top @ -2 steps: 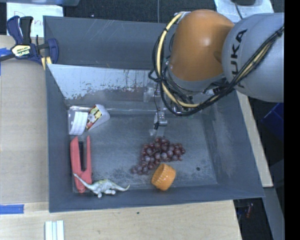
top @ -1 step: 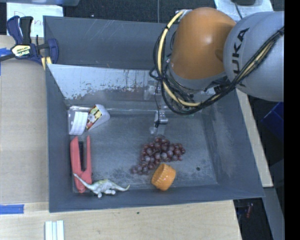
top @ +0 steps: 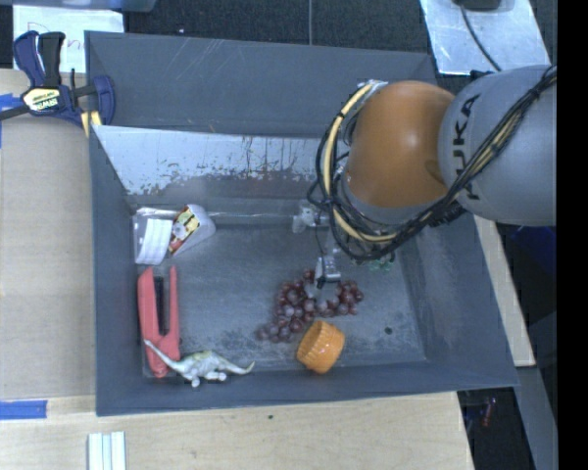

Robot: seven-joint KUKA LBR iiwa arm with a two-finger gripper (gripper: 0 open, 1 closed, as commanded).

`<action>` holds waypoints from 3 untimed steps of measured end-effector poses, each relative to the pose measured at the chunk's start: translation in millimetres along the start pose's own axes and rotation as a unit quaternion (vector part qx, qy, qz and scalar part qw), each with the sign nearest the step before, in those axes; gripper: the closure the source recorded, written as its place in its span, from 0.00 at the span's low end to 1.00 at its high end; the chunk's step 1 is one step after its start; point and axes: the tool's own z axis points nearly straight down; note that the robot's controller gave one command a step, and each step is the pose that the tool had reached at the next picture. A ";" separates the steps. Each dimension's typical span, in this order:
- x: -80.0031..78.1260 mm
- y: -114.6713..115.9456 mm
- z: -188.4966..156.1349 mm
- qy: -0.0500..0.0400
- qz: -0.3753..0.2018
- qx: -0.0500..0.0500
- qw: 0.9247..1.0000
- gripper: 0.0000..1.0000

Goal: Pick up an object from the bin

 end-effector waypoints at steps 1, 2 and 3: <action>20.5 -27.5 16.4 -0.002 -0.150 0.000 0.989 0.00; 24.9 -42.3 12.6 -0.002 -0.153 0.000 0.988 0.00; 2.8 -41.3 62.2 -0.004 -0.064 0.000 0.998 0.00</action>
Offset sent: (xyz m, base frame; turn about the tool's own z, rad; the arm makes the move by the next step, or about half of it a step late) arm -0.0152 -0.0289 -0.0183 -0.1435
